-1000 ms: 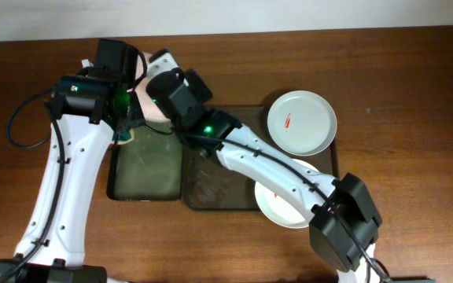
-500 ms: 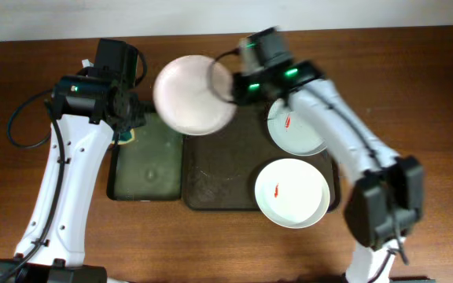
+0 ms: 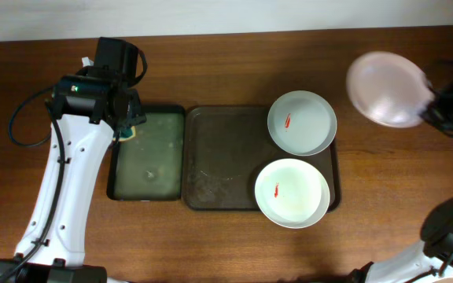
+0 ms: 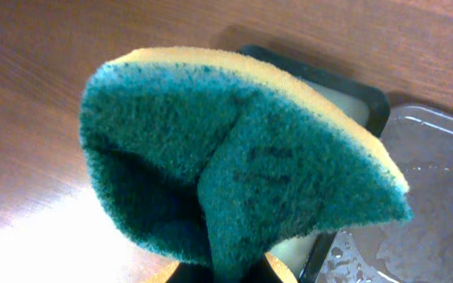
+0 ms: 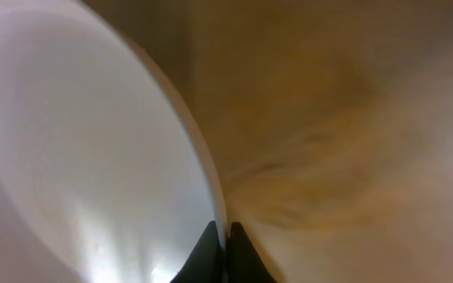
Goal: Clean dirty plates on tray and stack at the side
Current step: 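Carry the plate right and set it on the table beside the tray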
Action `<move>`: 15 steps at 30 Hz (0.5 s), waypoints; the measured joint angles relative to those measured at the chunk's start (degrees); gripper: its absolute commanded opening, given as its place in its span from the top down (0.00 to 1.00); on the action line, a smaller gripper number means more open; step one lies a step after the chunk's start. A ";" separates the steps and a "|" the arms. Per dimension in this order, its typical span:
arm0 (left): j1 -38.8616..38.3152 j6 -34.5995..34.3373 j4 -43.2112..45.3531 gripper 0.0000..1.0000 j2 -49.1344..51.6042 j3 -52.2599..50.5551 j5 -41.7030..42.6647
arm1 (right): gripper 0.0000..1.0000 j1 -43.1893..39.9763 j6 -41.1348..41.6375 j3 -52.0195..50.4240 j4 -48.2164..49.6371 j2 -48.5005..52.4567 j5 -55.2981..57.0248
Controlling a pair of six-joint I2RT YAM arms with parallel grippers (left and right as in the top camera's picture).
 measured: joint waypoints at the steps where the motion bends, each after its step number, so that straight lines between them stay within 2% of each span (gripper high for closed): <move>1: -0.02 -0.02 0.48 1.00 0.00 0.00 0.00 | 0.96 -2.08 0.00 -0.50 -0.72 0.13 1.27; 7: -0.02 -0.17 5.60 1.00 0.00 -0.11 0.00 | 0.95 -5.62 -0.17 -8.48 1.36 0.48 4.85; 15: -0.02 -0.11 7.41 1.00 0.07 -0.20 1.31 | 0.95 -4.90 -0.17 -27.10 15.39 1.07 6.32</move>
